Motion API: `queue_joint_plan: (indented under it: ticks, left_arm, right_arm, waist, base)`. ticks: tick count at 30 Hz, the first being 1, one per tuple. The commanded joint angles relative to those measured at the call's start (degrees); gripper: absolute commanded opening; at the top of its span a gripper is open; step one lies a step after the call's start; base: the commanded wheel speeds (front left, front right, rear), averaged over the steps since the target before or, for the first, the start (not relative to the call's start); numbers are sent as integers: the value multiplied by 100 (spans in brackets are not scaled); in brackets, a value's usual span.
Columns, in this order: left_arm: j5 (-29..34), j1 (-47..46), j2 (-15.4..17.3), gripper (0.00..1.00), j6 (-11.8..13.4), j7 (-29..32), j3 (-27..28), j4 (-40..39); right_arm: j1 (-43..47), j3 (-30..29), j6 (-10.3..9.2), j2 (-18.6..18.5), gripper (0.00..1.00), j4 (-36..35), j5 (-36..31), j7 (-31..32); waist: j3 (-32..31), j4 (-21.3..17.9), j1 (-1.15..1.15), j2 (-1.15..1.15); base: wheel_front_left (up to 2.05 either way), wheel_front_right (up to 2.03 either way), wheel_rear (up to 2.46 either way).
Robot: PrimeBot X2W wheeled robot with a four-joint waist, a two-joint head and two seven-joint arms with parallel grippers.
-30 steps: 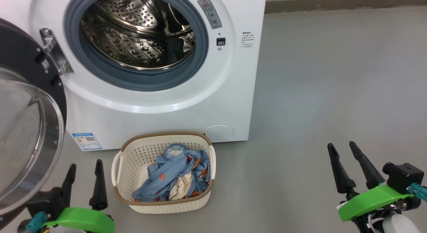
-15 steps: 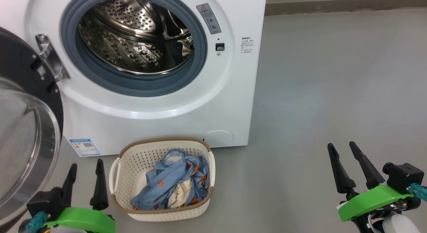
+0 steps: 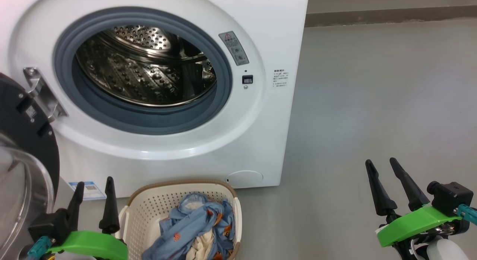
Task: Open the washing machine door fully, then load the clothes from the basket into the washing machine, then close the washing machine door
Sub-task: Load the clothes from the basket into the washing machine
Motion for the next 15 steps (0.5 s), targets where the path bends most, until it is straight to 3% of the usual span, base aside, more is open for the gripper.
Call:
queue_joint_plan:
  ticks: [1,7,15]
  left_arm:
    - [38,-142,106,100,-12,-38,235,-156]
    - [57,-139,91,100,-27,-38,254,-156]
    - [93,-161,88,100,-49,-38,260,-93]
  right_arm:
    - [-32,119,8,-64,100,-154,-10,-70]
    - [-38,131,8,-65,100,-154,-3,-70]
    - [-43,140,8,-53,100,-149,-11,-70]
  waist:
    - [3,2,0,0]
    - [11,4,0,0]
    - [12,4,0,0]
  base:
    - [113,-113,0]
    - [65,-65,0]
    - [2,-2,0]
